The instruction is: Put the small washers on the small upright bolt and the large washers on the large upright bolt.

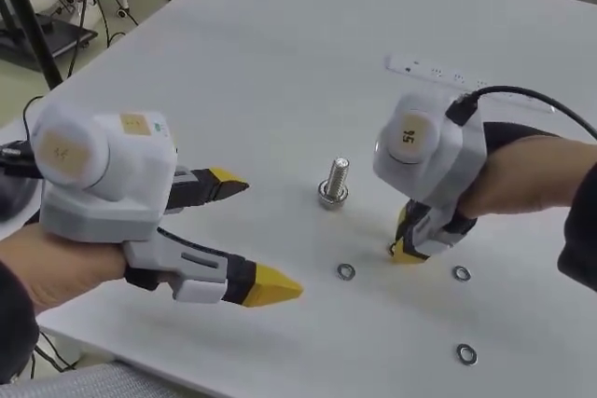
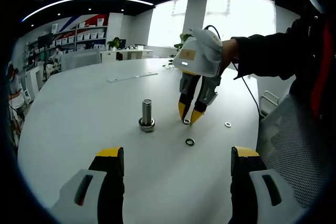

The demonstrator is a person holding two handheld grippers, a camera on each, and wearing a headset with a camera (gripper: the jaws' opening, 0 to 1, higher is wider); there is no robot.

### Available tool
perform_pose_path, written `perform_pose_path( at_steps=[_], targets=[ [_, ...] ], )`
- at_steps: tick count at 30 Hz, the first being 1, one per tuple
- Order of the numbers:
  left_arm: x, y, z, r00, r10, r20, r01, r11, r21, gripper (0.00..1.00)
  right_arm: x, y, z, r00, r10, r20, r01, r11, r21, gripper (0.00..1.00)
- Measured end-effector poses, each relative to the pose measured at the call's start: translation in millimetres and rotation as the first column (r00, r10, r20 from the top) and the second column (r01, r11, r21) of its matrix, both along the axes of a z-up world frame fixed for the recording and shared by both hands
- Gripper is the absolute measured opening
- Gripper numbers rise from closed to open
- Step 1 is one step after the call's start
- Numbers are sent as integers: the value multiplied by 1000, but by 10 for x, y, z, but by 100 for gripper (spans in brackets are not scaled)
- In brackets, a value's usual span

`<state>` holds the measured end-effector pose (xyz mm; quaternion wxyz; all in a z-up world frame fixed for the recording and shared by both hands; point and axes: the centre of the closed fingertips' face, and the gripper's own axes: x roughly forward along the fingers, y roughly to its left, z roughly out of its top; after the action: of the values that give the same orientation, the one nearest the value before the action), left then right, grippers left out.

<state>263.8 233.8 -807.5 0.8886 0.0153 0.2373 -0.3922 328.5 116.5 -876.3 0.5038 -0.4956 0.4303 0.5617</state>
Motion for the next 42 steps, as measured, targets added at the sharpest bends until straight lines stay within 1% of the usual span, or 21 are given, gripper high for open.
perform_pose_path(
  at_steps=[13,29,34,42],
  targets=[
    [0,-14,14,1000,-6,0,6,1000,7,83,10,2,-3,1000,-10,-2,10,1000,24,15],
    [-4,-3,-3,1000,0,-1,0,1000,5,83,-1,4,-9,1000,8,1,-8,1000,14,14],
    [-11,-5,-9,1000,-3,-2,3,1000,5,83,0,7,-15,1000,-4,-2,4,1000,17,14],
    [-13,-5,-11,1000,-1,-3,1,1000,4,82,-31,-1,-13,1000,0,-3,0,1000,13,14]
  ],
)
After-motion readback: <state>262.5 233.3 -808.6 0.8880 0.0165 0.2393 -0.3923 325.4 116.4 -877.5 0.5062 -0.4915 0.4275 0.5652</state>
